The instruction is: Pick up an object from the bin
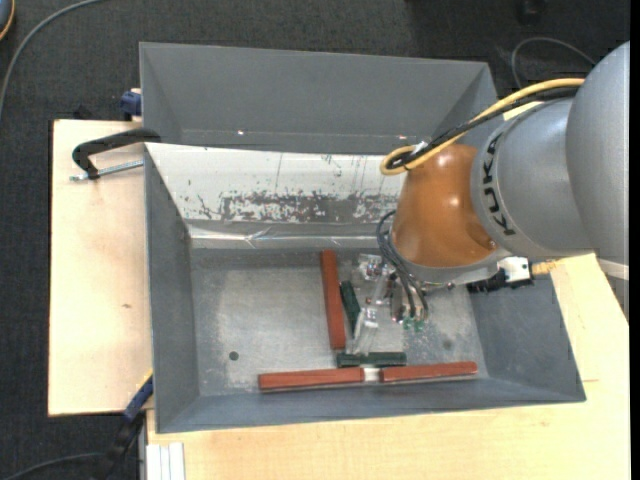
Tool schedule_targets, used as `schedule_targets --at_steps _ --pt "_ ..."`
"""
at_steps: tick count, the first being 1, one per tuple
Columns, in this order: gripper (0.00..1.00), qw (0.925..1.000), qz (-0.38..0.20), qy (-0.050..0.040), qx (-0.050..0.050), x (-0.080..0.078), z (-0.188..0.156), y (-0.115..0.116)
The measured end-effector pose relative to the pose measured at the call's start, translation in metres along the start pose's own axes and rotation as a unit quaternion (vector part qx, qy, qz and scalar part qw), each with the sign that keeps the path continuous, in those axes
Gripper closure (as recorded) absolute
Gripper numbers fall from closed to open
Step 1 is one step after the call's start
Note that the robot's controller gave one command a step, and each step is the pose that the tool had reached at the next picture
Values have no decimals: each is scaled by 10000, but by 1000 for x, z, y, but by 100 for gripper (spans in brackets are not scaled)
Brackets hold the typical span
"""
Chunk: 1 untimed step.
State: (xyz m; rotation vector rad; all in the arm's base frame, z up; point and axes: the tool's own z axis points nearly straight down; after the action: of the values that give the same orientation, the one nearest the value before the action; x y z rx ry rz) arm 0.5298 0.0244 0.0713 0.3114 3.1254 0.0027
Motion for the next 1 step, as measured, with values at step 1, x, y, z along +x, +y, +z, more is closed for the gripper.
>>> schedule_targets --at_steps 1 --pt "0 9986 -535 -37 14 -31 0 -57"
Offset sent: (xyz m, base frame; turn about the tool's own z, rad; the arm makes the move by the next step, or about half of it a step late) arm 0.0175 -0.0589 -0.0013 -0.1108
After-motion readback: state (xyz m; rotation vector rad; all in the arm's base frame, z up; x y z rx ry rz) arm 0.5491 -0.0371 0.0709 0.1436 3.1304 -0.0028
